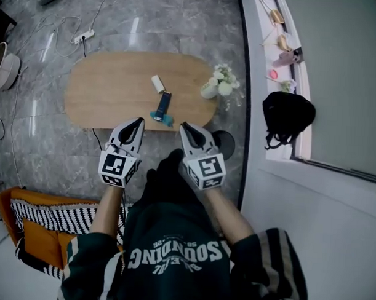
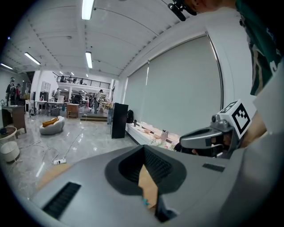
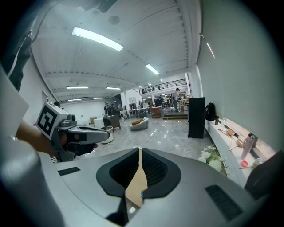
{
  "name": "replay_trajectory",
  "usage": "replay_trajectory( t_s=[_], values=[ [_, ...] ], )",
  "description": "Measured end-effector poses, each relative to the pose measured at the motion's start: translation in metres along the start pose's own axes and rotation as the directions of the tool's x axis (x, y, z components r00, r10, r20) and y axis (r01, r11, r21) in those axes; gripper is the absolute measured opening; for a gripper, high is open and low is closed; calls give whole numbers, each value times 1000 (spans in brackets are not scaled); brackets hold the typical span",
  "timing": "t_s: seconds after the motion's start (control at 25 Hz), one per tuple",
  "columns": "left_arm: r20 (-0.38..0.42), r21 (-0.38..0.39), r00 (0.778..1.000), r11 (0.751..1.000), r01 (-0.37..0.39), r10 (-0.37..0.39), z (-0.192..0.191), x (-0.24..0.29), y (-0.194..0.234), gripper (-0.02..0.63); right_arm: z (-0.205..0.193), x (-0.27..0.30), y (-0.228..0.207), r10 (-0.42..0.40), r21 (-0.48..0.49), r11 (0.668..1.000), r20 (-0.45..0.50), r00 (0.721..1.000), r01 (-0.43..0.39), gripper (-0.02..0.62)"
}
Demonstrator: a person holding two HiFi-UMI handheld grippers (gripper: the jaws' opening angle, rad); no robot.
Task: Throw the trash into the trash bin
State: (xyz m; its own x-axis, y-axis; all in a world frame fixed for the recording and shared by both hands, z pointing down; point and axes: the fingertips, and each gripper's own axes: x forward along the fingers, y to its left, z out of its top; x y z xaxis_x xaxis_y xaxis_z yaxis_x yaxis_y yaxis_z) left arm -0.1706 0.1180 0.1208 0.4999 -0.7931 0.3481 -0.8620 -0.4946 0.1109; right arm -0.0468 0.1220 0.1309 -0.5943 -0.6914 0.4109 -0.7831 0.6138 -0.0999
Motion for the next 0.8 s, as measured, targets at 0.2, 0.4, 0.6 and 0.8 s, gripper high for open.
replay_trajectory(
  t_s=[0.2,0.4,0.6,0.8],
  values=[
    [-21,5,1000,1000,12,-12,-21,23,6,0,-16,24,-4,30,6,1000,-29,999,-30,6],
    [-43,4,999,1000,19,-18,-57,49,13,0,-66,52,-23,-16,45,999,-89,996,20,69],
    [-60,-12,998,1000,9,-10,-99,65,24,0,-128,76,-26,8,59,998,-153,988,1,101],
    [-37,-52,999,999,7,-9,-139,94,28,0,-200,109,-35,23,61,998,-207,978,-11,101]
  ],
)
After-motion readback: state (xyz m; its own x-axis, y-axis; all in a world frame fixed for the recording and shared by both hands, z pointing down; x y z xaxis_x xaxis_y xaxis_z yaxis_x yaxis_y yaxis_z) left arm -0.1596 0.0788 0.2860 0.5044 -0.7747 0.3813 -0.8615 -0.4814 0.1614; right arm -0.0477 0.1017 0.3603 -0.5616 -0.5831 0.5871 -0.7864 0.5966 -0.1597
